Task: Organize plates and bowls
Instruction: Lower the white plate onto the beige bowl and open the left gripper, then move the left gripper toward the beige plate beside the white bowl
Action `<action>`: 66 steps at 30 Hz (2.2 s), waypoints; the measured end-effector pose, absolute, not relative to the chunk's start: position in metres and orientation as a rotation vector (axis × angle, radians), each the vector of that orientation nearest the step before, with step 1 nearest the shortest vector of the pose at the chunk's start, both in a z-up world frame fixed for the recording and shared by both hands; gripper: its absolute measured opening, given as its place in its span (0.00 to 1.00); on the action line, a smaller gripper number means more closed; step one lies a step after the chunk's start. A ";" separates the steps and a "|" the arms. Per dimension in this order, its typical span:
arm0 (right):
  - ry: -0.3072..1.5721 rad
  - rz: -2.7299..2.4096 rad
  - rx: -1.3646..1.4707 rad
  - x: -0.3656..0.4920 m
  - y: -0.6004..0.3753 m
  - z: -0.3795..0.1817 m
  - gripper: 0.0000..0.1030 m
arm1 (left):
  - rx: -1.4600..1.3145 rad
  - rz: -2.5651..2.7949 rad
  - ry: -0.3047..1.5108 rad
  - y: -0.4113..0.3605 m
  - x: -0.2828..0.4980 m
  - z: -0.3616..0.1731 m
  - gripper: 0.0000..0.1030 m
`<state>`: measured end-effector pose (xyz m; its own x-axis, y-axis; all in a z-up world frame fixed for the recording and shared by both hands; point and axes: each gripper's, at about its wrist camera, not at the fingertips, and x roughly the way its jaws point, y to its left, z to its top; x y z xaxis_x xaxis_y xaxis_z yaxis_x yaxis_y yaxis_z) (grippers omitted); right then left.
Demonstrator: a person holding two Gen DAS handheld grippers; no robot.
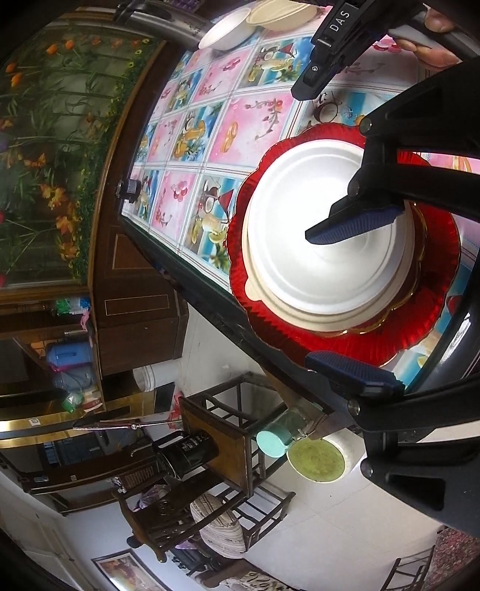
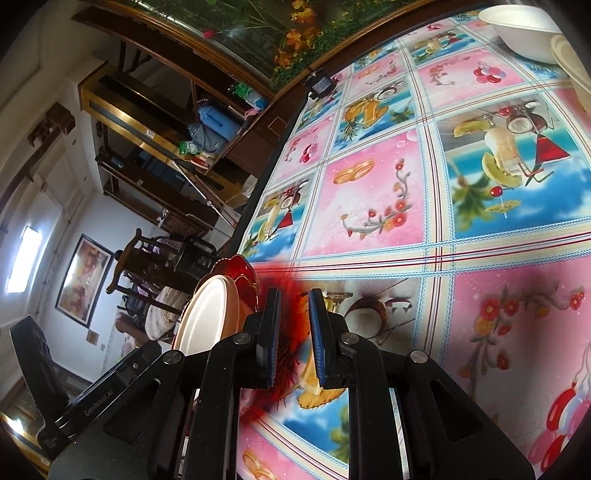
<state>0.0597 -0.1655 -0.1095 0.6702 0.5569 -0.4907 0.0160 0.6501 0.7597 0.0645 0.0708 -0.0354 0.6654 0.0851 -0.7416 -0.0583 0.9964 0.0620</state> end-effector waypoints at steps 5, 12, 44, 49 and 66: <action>0.791 0.348 0.826 0.060 -0.168 -0.111 0.15 | 0.045 0.074 0.844 0.064 0.065 -0.034 0.61; 0.792 0.347 0.854 0.059 -0.177 -0.113 0.15 | 0.065 0.060 0.842 0.052 0.064 -0.031 0.61; 0.705 0.221 0.940 0.065 -0.322 -0.109 0.36 | 0.277 -0.263 0.892 -0.138 0.078 -0.025 0.65; 0.550 0.255 0.887 0.040 -0.362 -0.079 0.36 | 0.255 -0.286 0.924 -0.166 0.096 -0.023 0.65; 0.526 -0.117 0.983 -0.024 -0.549 -0.089 0.47 | 0.190 -0.347 0.992 -0.277 0.146 -0.034 0.65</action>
